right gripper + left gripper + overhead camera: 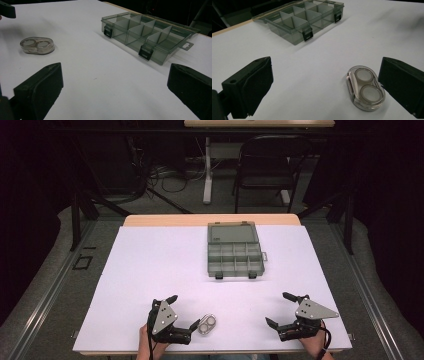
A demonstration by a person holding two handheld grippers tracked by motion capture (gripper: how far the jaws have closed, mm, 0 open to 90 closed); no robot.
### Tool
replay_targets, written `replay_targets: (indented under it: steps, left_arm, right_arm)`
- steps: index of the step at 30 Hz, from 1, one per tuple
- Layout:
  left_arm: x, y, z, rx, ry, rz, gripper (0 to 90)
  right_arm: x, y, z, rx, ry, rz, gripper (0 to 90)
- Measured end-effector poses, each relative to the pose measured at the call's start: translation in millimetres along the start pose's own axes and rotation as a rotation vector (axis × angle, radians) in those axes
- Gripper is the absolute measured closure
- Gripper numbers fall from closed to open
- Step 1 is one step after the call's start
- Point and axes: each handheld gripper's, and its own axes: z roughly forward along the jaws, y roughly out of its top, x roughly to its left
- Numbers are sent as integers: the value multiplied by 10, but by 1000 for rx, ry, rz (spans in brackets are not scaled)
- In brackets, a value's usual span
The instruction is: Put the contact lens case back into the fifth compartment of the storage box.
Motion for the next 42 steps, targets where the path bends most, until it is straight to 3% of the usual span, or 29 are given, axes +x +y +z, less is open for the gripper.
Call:
replay_targets:
  steps: [24,31,34,38,42]
  left_arm:
    - [-233,-15,197,116,-71,51,0]
    - [-312,-16,267,167,-65,57,0]
    - [-338,-19,288,184,-61,55,23]
    - [-369,-18,303,201,-69,59,164]
    - [-414,-23,320,218,-84,48,236]
  right_arm:
    - [0,-4,-3,10,-5,-2,1]
    - [3,-3,-1,14,-5,-4,2]
    - [1,-3,-4,15,-7,-6,2]
    - [2,-4,-1,16,-7,-5,2]
    - [0,-5,4,19,-4,-5,3]
